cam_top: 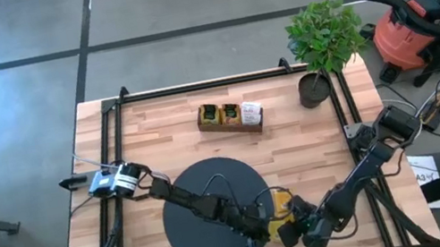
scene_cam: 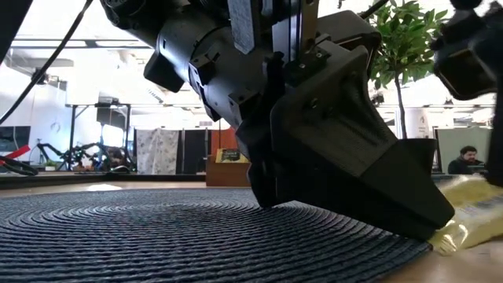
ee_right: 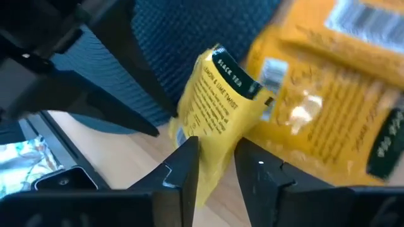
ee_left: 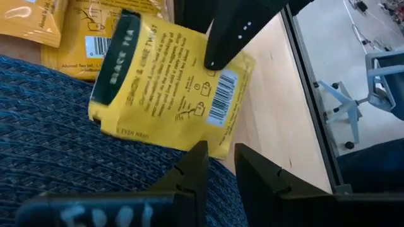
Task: Pick & Place Tea
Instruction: Put the yellow tea bag into the left section of the wooden organizer
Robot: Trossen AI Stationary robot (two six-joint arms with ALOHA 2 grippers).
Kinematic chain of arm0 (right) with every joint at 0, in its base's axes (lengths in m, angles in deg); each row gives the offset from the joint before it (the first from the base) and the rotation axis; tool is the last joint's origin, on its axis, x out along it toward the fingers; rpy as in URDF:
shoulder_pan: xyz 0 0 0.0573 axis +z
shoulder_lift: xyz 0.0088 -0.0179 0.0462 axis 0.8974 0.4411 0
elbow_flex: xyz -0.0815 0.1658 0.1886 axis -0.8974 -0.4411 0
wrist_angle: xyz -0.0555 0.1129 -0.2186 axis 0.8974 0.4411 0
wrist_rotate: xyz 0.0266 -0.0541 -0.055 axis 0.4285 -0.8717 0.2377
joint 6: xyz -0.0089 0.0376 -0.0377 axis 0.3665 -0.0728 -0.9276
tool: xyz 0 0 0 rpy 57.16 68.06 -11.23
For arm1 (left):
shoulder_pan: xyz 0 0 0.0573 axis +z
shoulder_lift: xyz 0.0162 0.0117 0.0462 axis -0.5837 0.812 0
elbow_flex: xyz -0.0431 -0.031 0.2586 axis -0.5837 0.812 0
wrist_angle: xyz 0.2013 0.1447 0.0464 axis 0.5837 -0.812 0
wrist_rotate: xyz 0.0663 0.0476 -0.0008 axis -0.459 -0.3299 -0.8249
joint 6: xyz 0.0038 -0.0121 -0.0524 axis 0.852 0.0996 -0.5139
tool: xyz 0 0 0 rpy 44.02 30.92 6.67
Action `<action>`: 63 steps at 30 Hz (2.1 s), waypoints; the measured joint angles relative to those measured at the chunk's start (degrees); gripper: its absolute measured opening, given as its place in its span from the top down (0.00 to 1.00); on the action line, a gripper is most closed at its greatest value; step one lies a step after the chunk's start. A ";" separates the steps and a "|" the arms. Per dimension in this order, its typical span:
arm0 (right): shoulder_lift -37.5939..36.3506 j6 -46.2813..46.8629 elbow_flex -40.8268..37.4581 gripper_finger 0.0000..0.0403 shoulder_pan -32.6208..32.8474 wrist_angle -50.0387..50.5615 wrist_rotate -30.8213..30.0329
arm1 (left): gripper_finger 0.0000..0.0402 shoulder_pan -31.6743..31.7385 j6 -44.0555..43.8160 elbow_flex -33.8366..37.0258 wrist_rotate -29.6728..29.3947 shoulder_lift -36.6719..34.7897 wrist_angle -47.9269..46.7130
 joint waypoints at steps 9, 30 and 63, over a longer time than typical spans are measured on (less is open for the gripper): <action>-0.24 -6.52 0.68 0.92 -0.07 1.13 -0.21 | 0.80 0.04 1.12 0.22 -2.37 -1.59 -1.26; -1.87 -37.57 28.02 0.98 0.46 57.09 -23.74 | 0.80 3.32 -12.34 0.83 -23.16 -33.53 -29.03; 1.82 -63.00 40.98 0.98 -13.14 75.21 -32.66 | 0.80 14.64 -39.38 14.45 -23.89 -43.82 -16.68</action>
